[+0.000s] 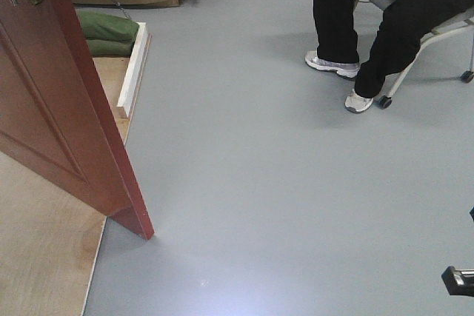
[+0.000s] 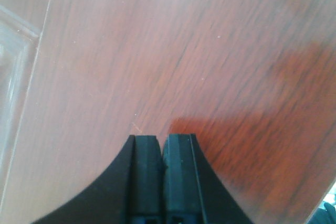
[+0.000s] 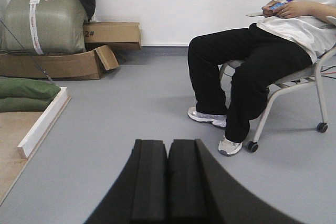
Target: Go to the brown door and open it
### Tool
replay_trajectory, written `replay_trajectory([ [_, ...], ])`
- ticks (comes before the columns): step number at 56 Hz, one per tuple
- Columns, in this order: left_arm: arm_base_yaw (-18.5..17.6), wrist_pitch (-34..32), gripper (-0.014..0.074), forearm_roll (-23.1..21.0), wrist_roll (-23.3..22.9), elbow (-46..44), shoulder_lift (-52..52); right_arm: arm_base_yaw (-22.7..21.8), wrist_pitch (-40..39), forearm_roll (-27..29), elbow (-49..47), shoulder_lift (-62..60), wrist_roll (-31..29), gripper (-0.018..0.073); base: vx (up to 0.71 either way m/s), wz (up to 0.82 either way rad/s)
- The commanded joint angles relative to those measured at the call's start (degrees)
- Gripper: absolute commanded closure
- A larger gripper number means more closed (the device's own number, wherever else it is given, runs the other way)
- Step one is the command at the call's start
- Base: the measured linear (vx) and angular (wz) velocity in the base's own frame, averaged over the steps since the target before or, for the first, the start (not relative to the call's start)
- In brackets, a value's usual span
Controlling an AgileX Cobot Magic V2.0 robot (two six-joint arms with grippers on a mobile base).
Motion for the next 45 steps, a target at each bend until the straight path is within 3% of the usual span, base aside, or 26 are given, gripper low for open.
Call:
replay_trajectory([
  [1, -0.4, 1.1, 0.0603, 0.1, -0.1, -1.6, -3.1, 0.0, -4.7, -0.1, 0.3, -0.7, -0.4, 0.0559, 0.0, 0.0],
  [45, -0.4, 1.1, 0.0603, 0.1, -0.1, -1.6, -3.1, 0.0, -4.7, -0.1, 0.3, -0.7, -0.4, 0.0559, 0.02, 0.01],
])
